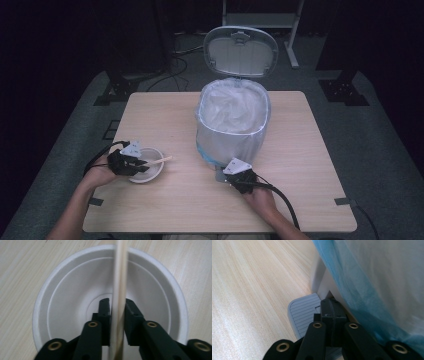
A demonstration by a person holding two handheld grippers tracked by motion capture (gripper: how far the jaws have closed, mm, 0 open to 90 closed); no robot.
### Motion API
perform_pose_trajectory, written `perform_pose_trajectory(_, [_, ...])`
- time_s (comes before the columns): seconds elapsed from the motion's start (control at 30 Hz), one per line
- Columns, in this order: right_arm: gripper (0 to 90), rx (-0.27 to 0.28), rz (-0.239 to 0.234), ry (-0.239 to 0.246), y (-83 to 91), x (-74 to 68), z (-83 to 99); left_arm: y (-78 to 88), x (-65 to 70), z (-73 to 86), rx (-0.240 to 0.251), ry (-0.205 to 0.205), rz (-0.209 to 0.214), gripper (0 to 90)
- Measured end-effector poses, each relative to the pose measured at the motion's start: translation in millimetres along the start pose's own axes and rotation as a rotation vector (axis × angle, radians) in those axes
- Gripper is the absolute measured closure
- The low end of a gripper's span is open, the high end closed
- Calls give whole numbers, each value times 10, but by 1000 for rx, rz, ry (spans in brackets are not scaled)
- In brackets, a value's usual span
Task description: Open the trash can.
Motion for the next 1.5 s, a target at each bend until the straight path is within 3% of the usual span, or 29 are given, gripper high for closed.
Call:
perform_pose_trajectory(0.6, [900,-2,1,-1,1,-1,0,207,-13,-11,50,14,10,795])
perform_pose_trajectory(1.23, [900,-1,1,7,0,0,1,506,37,-260,96,10,48,796])
perform_pose_trajectory(1.5, [900,0,-1,7,1,0,1,676,51,-439,116,2,50,796])
Point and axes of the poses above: each handheld gripper's, and its own axes: y roughly backward along the jaws, z roughly out of its underside, x roughly to its right, the point moved 4 cm from there along -y, roughly forward along the jaws, and after that the axes turned 7 degrees about -z, right-handed, at the moved point
